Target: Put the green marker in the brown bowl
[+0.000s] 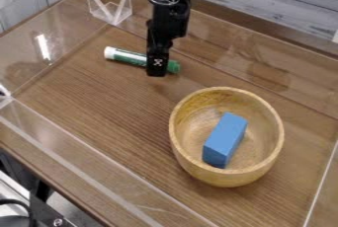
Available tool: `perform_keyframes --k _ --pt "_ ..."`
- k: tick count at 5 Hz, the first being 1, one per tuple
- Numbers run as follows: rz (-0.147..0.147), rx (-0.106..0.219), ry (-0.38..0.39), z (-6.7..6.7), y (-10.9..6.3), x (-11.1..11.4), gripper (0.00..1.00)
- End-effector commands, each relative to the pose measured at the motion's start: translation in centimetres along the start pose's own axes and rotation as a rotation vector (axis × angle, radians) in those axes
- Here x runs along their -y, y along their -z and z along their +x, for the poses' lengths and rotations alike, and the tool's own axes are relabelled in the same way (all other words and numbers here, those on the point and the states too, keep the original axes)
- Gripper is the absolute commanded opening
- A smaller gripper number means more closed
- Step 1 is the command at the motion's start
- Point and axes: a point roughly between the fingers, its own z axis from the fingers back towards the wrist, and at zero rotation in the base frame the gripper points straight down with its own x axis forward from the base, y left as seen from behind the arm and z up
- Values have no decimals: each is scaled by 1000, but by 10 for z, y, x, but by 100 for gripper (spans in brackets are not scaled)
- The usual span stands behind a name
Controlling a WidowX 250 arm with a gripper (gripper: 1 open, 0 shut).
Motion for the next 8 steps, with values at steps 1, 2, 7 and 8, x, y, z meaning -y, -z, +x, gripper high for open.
perform_keyframes --k 1,2,7,8 --pt "39 19 -4 1 -9 -6 100" --pt "45 25 1 4 -7 -6 100" --pt "66 52 7 7 -26 -4 0" --pt "72 56 7 7 -31 -4 0"
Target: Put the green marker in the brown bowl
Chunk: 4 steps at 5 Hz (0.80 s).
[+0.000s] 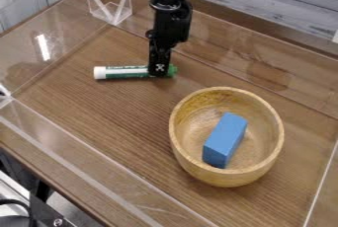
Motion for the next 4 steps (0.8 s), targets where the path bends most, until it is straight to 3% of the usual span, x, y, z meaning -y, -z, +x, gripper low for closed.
perform_keyframes --k 1,4 --pt "94 41 0 4 -35 -9 0" --pt "149 51 16 10 -63 1 0"
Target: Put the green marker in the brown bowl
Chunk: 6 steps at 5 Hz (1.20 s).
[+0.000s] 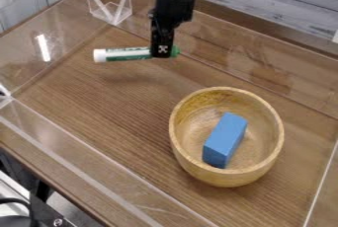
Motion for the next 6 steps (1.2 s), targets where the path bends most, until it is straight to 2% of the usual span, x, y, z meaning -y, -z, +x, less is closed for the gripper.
perform_keyframes --k 1,3,6 --pt "78 36 6 4 -30 2 0" --pt "82 64 24 8 -36 16 0" --pt "105 115 51 18 -44 35 0"
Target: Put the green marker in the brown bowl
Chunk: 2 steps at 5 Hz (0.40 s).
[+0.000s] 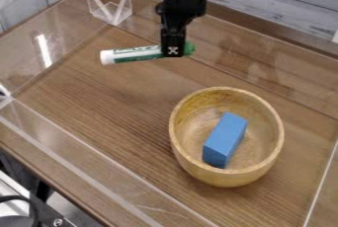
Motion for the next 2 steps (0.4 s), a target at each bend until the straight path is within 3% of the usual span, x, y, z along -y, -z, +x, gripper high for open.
perform_keyframes --k 1,2 --pt "70 36 0 5 -24 7 0" --pt "81 46 1 12 -30 21 0"
